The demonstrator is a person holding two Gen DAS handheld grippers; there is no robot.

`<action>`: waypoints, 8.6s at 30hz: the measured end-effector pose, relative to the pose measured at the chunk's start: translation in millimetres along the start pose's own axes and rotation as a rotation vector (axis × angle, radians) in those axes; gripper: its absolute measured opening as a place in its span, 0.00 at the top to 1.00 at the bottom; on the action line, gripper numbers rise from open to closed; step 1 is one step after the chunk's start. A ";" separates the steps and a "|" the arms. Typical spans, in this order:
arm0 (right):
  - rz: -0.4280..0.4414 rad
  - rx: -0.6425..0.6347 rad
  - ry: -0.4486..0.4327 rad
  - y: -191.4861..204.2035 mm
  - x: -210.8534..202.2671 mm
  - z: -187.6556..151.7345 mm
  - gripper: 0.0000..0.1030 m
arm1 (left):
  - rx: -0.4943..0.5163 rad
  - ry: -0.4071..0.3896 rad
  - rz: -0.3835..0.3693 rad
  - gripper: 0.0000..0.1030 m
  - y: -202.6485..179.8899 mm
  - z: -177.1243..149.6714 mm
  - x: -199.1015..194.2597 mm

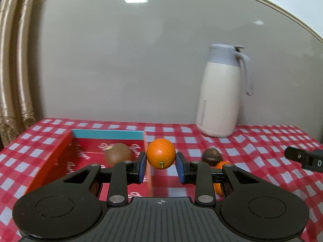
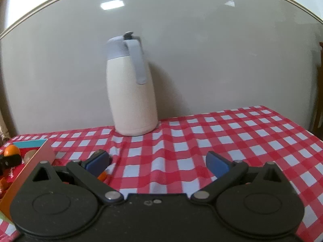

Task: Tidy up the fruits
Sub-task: 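Carry the orange into the box and open the left gripper, then move the right gripper to an orange and close on it, then carry the orange into the box and open the right gripper, then move the left gripper to the last mandarin beside the brown fruit, then close the left gripper around the mandarin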

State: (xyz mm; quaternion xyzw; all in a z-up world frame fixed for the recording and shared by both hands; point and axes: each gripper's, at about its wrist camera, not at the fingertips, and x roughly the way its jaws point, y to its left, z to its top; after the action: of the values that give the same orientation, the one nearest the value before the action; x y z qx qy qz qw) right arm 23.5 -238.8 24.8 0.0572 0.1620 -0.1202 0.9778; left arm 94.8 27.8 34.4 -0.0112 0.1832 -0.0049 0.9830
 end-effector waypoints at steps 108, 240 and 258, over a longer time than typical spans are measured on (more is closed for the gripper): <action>0.476 -0.144 0.113 176.1 25.9 -8.3 0.64 | -0.295 0.035 0.415 0.13 191.5 -41.2 -58.8; -0.328 0.196 -0.079 -106.0 -28.2 -5.3 0.00 | 0.052 0.255 -0.129 0.59 -131.0 -21.2 119.5; -0.304 0.194 -0.068 -103.8 -27.4 -4.9 0.00 | 0.051 0.233 -0.143 0.61 -128.6 -20.4 112.3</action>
State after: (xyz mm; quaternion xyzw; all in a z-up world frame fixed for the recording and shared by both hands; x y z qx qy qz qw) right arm -29.4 -332.3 21.7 0.1220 0.1231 -0.2834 0.9432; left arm 191.5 -102.7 -22.0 0.0012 0.2944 -0.0807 0.9523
